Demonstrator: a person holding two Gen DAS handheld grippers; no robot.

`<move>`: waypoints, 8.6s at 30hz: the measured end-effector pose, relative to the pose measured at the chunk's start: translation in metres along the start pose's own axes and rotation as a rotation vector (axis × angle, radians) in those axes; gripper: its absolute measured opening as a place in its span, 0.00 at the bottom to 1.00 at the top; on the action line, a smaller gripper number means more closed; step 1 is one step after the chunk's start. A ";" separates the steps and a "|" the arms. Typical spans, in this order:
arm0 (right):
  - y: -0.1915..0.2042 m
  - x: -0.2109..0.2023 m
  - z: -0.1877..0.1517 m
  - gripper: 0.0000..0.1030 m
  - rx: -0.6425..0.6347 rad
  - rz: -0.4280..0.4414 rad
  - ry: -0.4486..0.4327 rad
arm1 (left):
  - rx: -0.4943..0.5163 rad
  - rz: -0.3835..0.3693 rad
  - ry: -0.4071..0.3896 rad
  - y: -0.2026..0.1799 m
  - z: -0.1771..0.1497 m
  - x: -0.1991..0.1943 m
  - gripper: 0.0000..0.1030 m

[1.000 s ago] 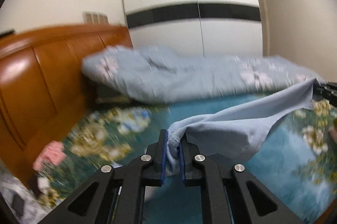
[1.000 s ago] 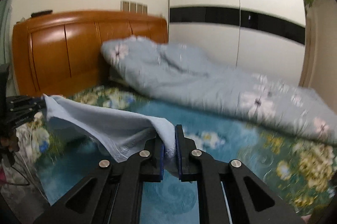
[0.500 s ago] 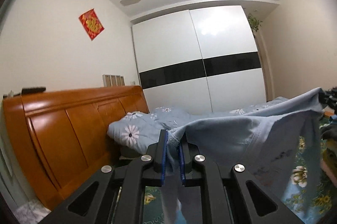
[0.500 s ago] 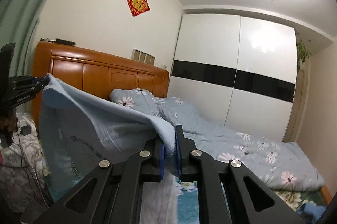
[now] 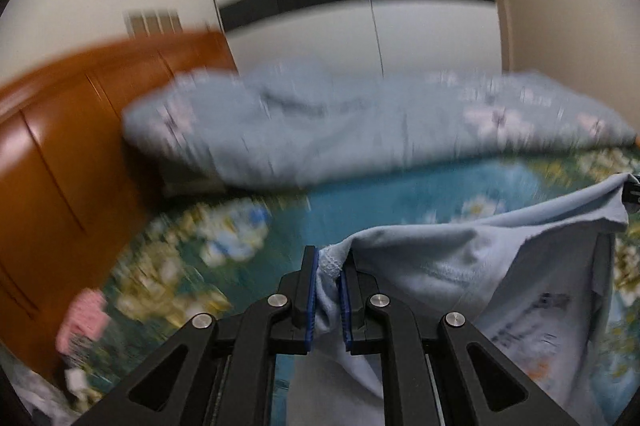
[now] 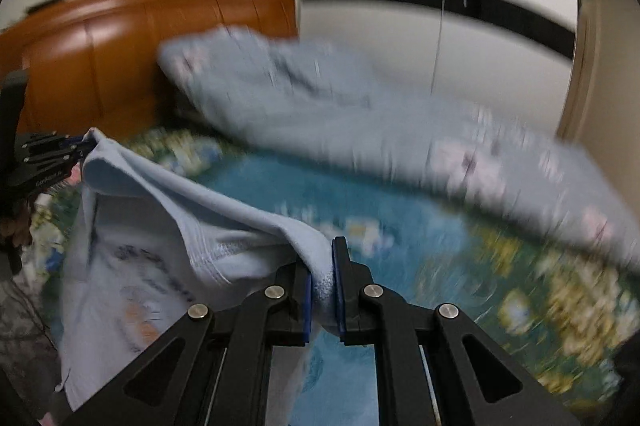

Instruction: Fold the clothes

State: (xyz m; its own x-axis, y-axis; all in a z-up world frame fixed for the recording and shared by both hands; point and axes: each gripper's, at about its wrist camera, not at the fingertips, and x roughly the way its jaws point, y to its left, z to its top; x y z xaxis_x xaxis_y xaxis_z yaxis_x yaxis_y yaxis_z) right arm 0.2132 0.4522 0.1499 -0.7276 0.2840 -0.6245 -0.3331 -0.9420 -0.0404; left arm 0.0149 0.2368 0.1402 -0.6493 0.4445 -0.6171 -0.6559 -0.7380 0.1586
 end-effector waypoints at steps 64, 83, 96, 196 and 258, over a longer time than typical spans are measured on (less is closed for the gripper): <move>-0.164 0.029 -0.132 0.03 0.502 -0.215 0.105 | -0.414 -0.273 0.358 -0.017 -0.180 -0.010 0.68; -0.021 -0.018 -0.132 0.69 0.290 -0.105 -0.052 | -0.388 -0.175 0.353 -0.013 -0.198 0.006 0.25; 0.046 0.041 -0.161 0.69 0.319 0.089 0.110 | -0.343 -0.243 0.342 -0.014 -0.205 -0.004 0.32; 0.002 -0.055 -0.269 0.69 0.636 0.475 0.283 | -0.586 -0.749 0.473 0.006 -0.266 -0.047 0.72; -0.067 0.260 0.000 0.47 0.821 0.443 0.286 | -0.671 -0.518 0.396 0.053 -0.015 0.258 0.64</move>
State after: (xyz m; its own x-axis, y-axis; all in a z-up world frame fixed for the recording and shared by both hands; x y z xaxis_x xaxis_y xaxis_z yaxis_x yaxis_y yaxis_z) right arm 0.0464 0.5893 -0.0092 -0.7506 -0.2219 -0.6224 -0.4580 -0.5043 0.7321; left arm -0.1815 0.3051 -0.0228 -0.0785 0.6859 -0.7234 -0.3873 -0.6896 -0.6119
